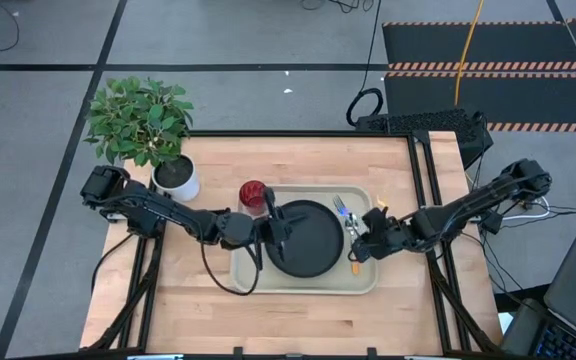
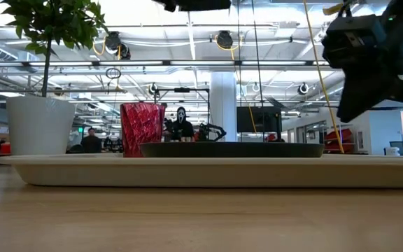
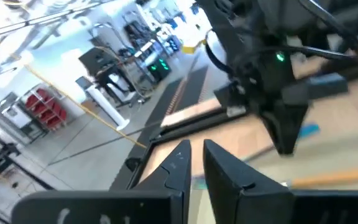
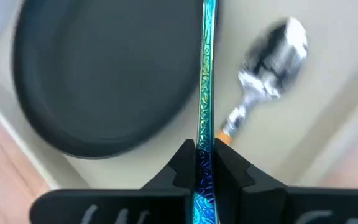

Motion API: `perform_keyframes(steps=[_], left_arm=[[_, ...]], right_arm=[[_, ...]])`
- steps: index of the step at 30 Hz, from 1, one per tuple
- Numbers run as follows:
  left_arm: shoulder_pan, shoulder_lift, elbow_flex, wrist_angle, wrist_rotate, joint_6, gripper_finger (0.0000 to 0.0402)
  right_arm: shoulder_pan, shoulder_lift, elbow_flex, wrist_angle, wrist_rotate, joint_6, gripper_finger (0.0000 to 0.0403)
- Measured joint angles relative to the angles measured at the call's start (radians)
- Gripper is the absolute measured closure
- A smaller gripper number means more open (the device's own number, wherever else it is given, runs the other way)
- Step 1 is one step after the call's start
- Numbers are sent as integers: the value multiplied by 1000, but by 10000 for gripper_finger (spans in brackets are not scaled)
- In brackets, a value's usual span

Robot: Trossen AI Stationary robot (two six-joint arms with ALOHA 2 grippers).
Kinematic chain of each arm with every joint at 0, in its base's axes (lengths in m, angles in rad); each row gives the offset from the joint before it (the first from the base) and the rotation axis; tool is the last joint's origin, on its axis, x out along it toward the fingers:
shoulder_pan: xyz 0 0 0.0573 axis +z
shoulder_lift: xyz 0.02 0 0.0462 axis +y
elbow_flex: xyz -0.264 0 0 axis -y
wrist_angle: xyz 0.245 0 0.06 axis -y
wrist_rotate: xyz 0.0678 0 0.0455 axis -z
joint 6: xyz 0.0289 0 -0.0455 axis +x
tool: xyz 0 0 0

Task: Pick and place plate/cup/fork/spoon on tray
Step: Put the fork to the right of the spoon on the tray

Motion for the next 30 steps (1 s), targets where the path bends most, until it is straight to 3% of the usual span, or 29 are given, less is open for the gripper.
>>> perform_keyframes(steps=[8,15,22,30], left_arm=[[58,0,0,-90,0,50,355],[115,0,0,-93,27,22,355],[128,0,0,-94,141,4,355],[127,0,0,-94,150,-20,355]], right_arm=[[101,13,0,-35,57,359,389],[194,108,0,-66,60,609,389],[248,201,0,-32,54,736,389],[253,210,0,-83,54,766,389]])
